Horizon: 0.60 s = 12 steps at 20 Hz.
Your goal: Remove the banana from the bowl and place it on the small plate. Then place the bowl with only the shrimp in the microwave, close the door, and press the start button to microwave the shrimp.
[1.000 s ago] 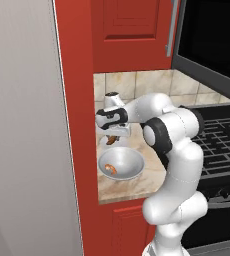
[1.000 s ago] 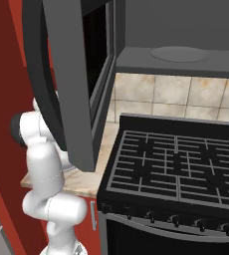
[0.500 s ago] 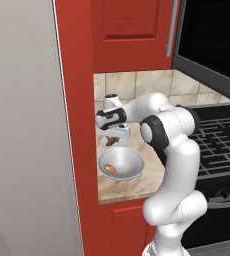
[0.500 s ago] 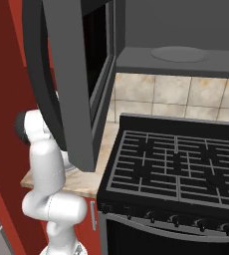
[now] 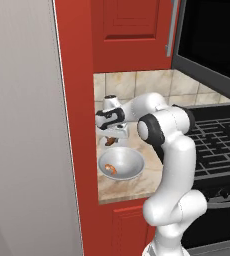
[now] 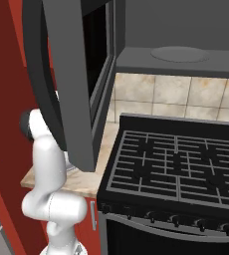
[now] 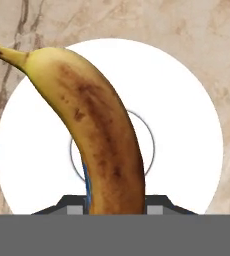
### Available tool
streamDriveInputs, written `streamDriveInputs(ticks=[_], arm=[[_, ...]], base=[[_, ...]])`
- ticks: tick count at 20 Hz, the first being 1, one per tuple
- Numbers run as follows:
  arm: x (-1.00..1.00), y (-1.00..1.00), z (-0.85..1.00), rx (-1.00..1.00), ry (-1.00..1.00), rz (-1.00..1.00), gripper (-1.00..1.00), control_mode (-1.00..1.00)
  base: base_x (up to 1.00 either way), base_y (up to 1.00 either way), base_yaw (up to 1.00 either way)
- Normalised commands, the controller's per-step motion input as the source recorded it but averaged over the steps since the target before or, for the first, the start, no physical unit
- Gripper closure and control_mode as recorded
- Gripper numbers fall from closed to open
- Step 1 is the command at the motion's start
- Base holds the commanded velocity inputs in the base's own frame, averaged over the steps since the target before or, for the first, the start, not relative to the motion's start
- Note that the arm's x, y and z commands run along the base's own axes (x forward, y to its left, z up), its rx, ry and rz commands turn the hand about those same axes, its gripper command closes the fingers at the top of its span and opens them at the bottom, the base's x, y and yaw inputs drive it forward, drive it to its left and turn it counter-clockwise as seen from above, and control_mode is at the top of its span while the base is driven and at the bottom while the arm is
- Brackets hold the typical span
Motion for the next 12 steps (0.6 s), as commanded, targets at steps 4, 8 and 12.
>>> streamDriveInputs(ticks=[4,8,12], arm=[[0.26,0.00,-0.20,0.00,0.04,-0.02,1.00,-1.00],[0.55,0.00,-0.16,0.01,0.05,0.00,1.00,-1.00],[0.31,0.01,-0.30,0.00,0.02,0.00,1.00,-1.00]], base=[[0.00,0.00,0.00],[0.00,0.00,0.00],[0.00,0.00,0.00]])
